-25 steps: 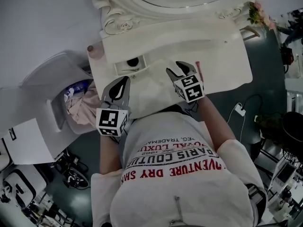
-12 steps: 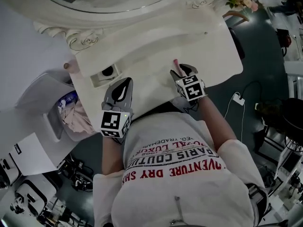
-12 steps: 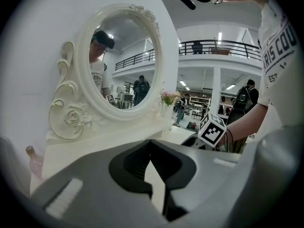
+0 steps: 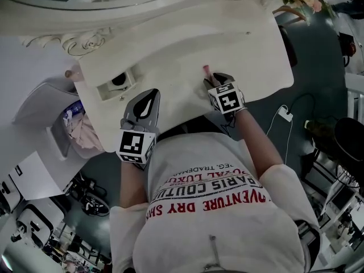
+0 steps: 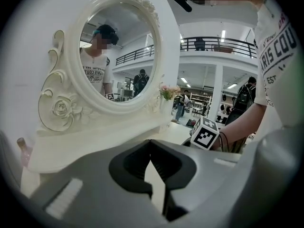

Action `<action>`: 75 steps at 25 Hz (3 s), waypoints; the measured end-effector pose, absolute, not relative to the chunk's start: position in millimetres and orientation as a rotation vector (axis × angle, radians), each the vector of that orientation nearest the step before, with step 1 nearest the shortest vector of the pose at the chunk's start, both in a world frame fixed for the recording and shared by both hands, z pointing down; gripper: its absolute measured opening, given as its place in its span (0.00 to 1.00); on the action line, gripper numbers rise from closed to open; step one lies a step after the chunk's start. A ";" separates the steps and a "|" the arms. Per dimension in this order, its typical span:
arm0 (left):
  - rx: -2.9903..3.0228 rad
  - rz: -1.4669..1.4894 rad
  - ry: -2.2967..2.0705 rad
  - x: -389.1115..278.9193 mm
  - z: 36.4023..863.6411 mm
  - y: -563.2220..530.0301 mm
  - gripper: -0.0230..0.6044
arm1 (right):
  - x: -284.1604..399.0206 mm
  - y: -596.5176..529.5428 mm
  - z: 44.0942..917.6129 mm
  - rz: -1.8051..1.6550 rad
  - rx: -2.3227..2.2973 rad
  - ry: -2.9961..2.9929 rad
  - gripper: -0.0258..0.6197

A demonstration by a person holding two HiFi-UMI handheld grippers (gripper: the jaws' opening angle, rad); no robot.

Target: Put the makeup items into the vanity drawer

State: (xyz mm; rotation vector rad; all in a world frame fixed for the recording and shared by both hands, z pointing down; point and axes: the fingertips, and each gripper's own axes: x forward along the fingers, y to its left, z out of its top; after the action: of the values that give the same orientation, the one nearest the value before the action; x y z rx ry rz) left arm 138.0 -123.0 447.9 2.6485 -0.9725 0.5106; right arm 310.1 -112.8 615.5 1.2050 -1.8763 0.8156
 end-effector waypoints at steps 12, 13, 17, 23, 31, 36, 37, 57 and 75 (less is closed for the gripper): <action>2.657 0.512 -1.001 139.7 444.5 -126.1 0.05 | 321.4 -117.3 621.9 0.894 1.188 -1.759 0.12; 2.660 0.507 -1.007 138.1 442.8 -126.2 0.05 | 316.9 -116.9 618.4 0.902 1.168 -1.777 0.12; 2.670 0.484 -1.031 126.2 434.8 -123.9 0.05 | 293.1 -117.5 600.5 0.864 1.118 -1.832 0.12; 2.673 0.463 -1.103 91.2 422.6 -120.1 0.05 | 246.0 -131.9 567.6 0.739 1.045 -1.930 0.12; 2.657 0.384 -1.256 21.0 402.2 -114.9 0.05 | 153.9 -150.5 529.6 0.537 0.884 -2.072 0.12; 2.606 0.361 -1.372 -25.3 398.8 -112.6 0.05 | 96.2 -159.7 518.7 0.468 0.794 -2.128 0.12; 2.595 0.354 -1.391 -34.0 398.1 -111.7 0.05 | 85.4 -160.6 516.9 0.455 0.774 -2.136 0.12; 2.375 0.342 -1.650 -155.7 410.9 -84.1 0.05 | -47.9 -176.8 535.8 0.238 0.439 -2.151 0.12; 2.418 0.313 -1.630 -166.9 406.6 -86.7 0.05 | -46.6 -175.0 525.4 0.299 0.542 -2.216 0.32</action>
State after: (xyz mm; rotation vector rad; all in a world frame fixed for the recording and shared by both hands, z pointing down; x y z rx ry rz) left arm -166.9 -86.7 406.6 2.4176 -1.6299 0.3132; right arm -46.6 -175.0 525.4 0.5422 -2.2162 0.2990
